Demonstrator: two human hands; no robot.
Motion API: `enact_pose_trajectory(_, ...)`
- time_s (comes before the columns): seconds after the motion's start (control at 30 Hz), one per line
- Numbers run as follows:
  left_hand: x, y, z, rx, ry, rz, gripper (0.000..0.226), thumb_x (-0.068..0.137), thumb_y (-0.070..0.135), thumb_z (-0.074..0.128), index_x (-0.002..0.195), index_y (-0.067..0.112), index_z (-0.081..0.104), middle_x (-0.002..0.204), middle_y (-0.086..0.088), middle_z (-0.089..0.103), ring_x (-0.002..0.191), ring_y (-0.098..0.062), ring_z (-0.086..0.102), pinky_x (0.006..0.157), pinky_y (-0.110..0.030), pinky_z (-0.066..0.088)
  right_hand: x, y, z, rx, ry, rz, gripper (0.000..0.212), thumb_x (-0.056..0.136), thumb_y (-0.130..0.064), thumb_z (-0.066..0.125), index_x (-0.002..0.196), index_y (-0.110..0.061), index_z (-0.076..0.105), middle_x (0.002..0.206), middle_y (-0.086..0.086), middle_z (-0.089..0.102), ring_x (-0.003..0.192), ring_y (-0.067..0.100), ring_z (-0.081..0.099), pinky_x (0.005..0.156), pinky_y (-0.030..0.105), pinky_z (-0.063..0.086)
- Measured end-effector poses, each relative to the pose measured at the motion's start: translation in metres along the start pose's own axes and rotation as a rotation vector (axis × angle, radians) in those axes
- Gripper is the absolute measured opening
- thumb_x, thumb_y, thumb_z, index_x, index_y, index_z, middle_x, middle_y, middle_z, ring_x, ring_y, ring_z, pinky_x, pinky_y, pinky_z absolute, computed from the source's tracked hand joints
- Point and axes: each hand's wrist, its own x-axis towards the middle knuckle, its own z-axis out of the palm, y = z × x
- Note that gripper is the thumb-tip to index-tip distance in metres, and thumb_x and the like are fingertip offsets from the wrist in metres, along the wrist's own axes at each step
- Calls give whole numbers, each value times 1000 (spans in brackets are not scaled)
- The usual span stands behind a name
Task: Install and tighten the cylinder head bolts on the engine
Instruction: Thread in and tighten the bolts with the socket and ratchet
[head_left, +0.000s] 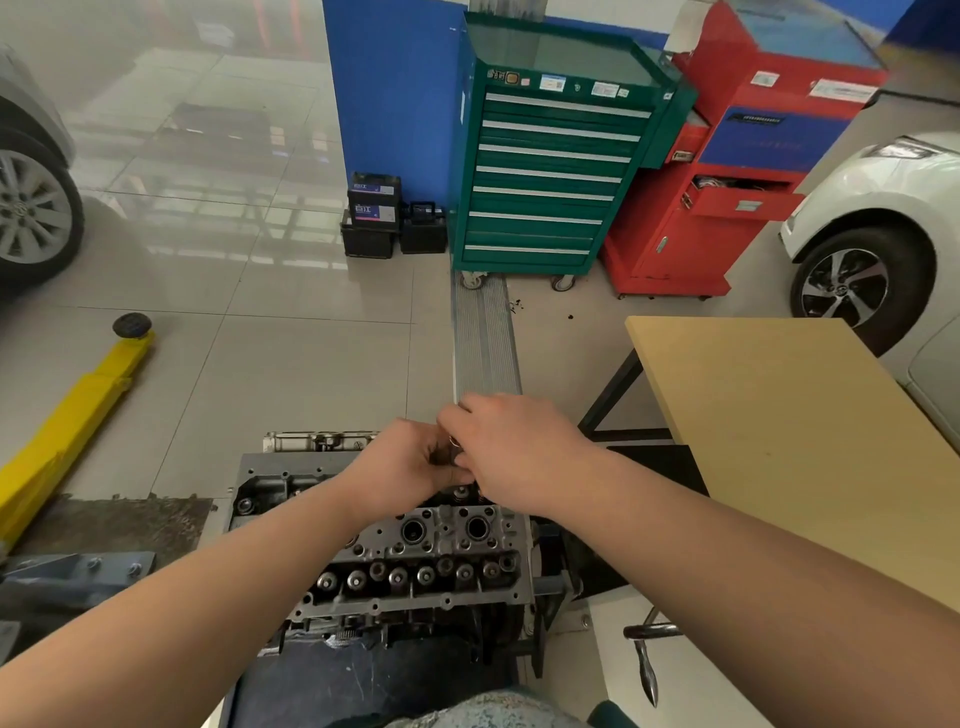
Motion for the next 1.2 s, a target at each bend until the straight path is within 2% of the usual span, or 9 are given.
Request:
enact_pose_trajectory(0.1,0,1,-5,26,-58,40,33,88,17,82,66,27,59,60,-2,62,51,-6,44,52,-26,39,-2,-1,4,11,-14,13,19,102,-27,58,114,-14,50,98,3,62,86,26,62,65,41,52)
enact_pose_trajectory(0.23,-1,-2,-6,-9,-65,93,47,89,7,77,62,35,51,54,12,52,48,-5,42,50,-17,33,-1,-6,11,49,46,66,22,104,-36,52,110,-14,53,94,6,67,83,30,64,60,37,40)
enact_pose_trajectory(0.33,-6,-6,-6,-70,-76,92,24,88,21,75,74,34,61,64,15,61,55,-2,51,57,-17,41,0,-8,13,82,59,91,22,104,-37,52,108,-15,54,92,7,67,84,31,64,61,37,42)
enact_pose_trajectory(0.4,-12,-11,-7,-115,-90,43,26,88,30,82,111,35,72,101,23,74,92,6,67,85,-13,50,-1,-6,13,128,77,125,22,105,-37,52,111,-16,55,94,6,67,86,30,64,64,37,46)
enact_pose_trajectory(0.5,-27,-34,-17,64,62,-49,68,88,37,83,149,34,54,144,22,58,133,5,49,114,-20,36,-5,0,4,285,196,196,23,105,-35,53,118,-18,57,101,3,69,91,25,65,75,42,55)
enact_pose_trajectory(0.67,-67,-85,-30,315,201,-143,51,92,37,78,140,28,64,144,10,61,142,-16,46,123,-44,36,-2,-10,-9,436,344,159,27,102,-18,60,129,-17,59,121,3,69,106,21,66,90,39,56)
enact_pose_trajectory(0.83,-89,-113,-29,357,85,-139,48,94,42,74,138,24,67,152,8,54,150,-18,37,126,-40,27,13,-30,-4,467,280,107,32,100,-5,60,130,-17,58,126,2,66,108,12,63,90,26,51)
enact_pose_trajectory(0.93,-92,-119,-26,399,56,-81,46,96,45,70,138,25,68,159,3,47,154,-22,30,127,-49,26,18,-40,-2,470,262,93,31,101,-7,59,130,-18,58,123,2,66,107,20,64,90,33,53)
enact_pose_trajectory(1.2,-93,-118,-9,591,-47,-107,62,99,73,41,156,49,40,175,2,7,161,-32,-2,128,-53,-7,27,-55,3,441,217,96,29,102,-11,57,130,-21,57,121,0,66,107,19,63,90,37,54)
